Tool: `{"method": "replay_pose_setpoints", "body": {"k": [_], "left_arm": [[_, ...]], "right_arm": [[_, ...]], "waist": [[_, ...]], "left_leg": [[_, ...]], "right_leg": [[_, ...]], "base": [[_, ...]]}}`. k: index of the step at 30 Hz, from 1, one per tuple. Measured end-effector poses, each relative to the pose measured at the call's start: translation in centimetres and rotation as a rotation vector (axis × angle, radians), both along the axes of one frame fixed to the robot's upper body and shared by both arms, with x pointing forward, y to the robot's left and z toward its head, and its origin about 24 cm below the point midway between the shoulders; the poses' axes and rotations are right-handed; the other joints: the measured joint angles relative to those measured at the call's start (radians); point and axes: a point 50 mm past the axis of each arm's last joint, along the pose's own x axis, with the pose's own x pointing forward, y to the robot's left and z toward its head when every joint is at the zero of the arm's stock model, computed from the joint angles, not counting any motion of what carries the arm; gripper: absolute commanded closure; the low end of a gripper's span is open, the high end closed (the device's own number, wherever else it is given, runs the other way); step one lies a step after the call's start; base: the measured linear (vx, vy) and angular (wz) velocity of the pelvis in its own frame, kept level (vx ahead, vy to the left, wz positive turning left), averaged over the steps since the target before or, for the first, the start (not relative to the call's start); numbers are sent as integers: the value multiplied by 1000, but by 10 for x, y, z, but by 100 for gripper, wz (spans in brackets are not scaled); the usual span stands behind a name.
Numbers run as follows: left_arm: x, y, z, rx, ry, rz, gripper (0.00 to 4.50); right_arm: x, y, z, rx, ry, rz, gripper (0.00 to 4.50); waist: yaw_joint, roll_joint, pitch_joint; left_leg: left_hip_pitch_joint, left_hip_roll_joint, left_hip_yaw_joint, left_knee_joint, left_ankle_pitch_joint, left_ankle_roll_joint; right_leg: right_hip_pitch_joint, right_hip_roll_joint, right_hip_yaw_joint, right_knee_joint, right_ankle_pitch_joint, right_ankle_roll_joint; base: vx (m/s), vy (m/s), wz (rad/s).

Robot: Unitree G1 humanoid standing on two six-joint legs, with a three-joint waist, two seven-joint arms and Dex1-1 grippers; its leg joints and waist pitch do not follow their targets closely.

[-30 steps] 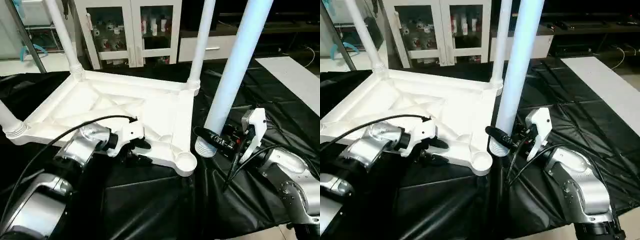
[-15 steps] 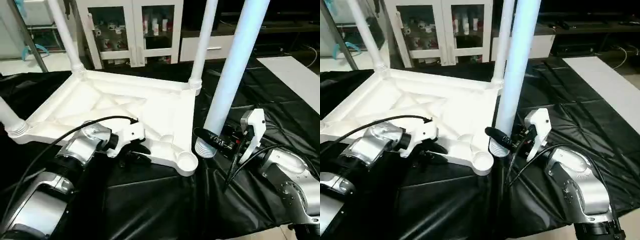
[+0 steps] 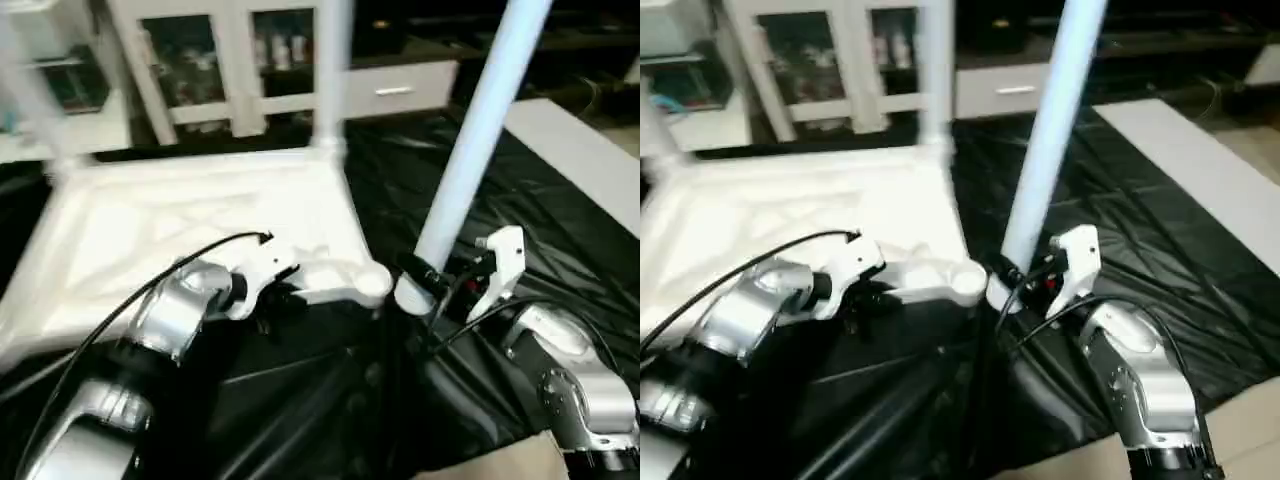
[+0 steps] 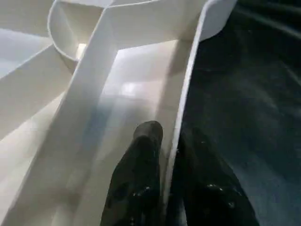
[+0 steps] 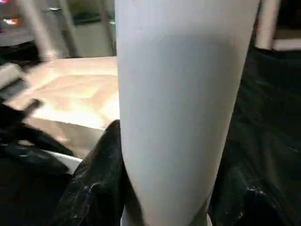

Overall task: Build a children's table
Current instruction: Rotate table base, then insert table leg to table base

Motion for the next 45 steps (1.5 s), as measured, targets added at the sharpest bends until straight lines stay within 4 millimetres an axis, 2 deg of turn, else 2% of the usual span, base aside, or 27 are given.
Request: {"method": "replay_pose_setpoints", "body": {"k": [3, 9, 16, 22, 29, 33, 45], "left_arm": [[-9, -1, 0, 4, -20, 41, 414], [-23, -7, -1, -26, -89, -46, 443], [-29, -13, -4, -47, -129, -177, 450], [-26, -9, -6, -41, -118, -216, 450], [-28, -8, -5, -48, -83, -278, 450], [-27, -9, -5, -49, -80, -292, 450], [-24, -9, -5, -46, -75, -304, 450]], "right_arm": [[5, 0, 2, 5, -1, -35, 262], [6, 3, -2, 22, 39, -12, 262], [2, 15, 7, 45, 29, 239, 263], [4, 12, 10, 37, 31, 336, 264], [22, 10, 11, 43, 36, 337, 264], [32, 11, 7, 66, 67, 340, 264], [37, 21, -9, 83, 120, 395, 264]], "waist": [[-7, 0, 0], [4, 0, 0], [23, 4, -3], [35, 4, -3], [48, -2, -4], [49, -3, -3], [50, -18, -7]], "left_leg": [[0, 4, 0, 0, 0, 2], [0, 5, 0, -1, 0, 3], [0, 5, 3, -1, -1, 6], [0, 5, 3, -1, 0, 7], [0, 5, 4, -1, 1, 7], [0, 5, 7, -1, 3, 12], [1, 5, 9, 0, 4, 12]], "right_leg": [[0, 4, 0, -2, 0, 0], [2, 4, -1, -7, 0, 0], [2, 4, 0, -8, 0, 0], [2, 4, 0, -6, 1, 3], [2, 2, -1, -5, 2, 3], [2, 1, -1, -5, 2, 3], [2, -1, -1, -4, 2, 3]], "base": [[0, 0, 0], [0, 0, 0], [0, 0, 0], [0, 0, 0], [0, 0, 0], [0, 0, 0], [0, 0, 0]]}}
